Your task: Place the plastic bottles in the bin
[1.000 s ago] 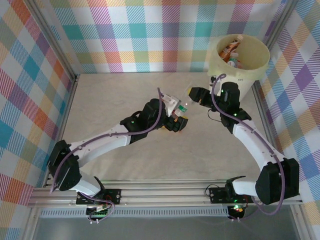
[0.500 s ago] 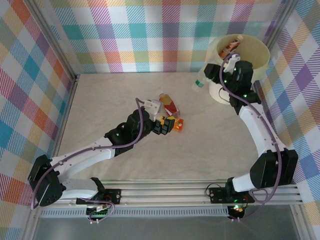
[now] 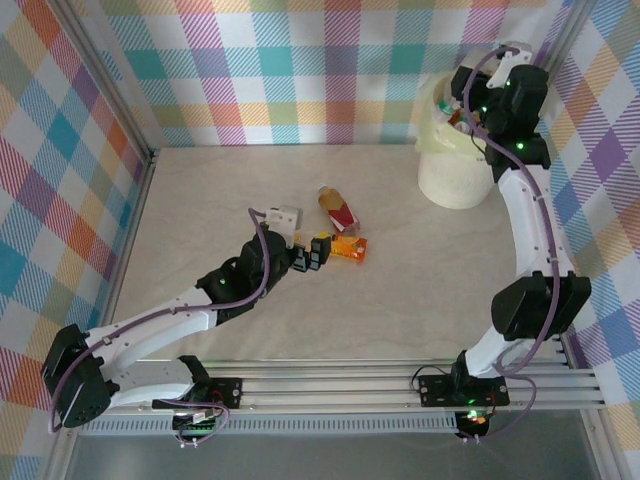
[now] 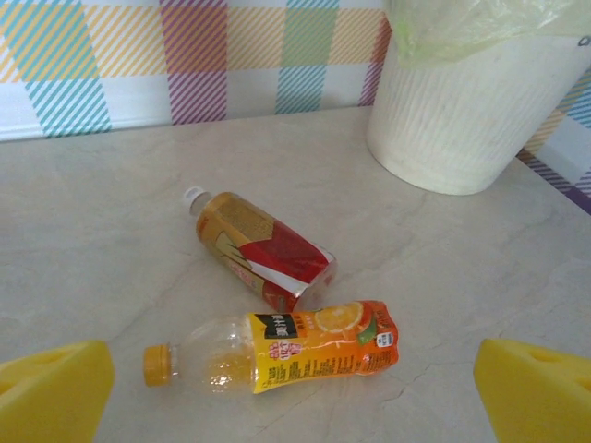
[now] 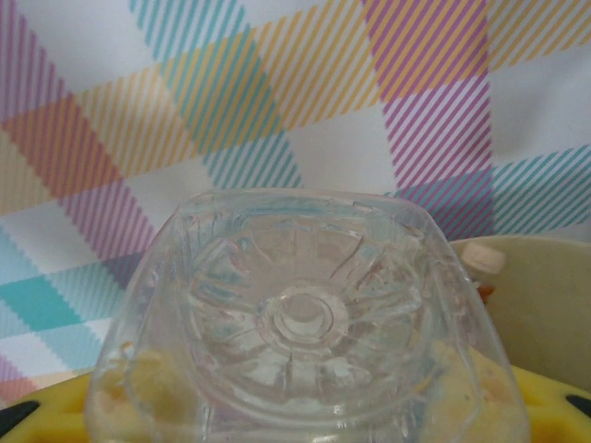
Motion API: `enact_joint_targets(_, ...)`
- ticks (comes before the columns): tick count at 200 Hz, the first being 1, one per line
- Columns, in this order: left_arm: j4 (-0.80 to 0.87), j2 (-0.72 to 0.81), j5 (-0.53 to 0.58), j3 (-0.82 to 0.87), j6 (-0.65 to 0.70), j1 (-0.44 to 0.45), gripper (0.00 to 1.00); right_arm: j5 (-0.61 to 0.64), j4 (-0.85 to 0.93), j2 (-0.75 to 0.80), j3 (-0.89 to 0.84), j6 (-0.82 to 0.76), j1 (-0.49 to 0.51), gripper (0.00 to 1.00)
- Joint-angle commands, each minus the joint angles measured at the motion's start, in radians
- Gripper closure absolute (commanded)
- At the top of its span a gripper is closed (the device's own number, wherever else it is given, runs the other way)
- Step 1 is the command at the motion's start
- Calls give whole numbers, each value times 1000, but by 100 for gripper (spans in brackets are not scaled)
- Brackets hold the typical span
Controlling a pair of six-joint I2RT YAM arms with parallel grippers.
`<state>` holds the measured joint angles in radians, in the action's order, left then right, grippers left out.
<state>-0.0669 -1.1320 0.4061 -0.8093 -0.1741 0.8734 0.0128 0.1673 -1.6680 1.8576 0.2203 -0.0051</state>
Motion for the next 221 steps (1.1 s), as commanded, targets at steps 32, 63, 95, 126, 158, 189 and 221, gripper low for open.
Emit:
enact_joint_targets(32,-11,42,21,18,-30,-19,0,229,176,-173,259,-178,-32,63)
enact_joint_targets(63,-16,55,26,36,-42,-25,0,372,197,-225,292,-278,-34,62)
enact_joint_targets(95,-10,54,23,38,-53,-31,0,450,218,-272,305,-349,-35,59)
enact_joint_targets(126,-10,39,17,35,-62,-35,0,435,283,-339,368,-335,-34,46)
enact_joint_targets(158,2,23,17,24,-80,-39,0,333,330,-379,427,-276,-34,22)
enact_joint_targets(189,22,8,23,15,-102,-48,0,243,350,-383,451,-236,-34,12)
enact_joint_targets(221,28,0,20,15,-119,-57,0,194,363,-368,448,-215,-33,10)
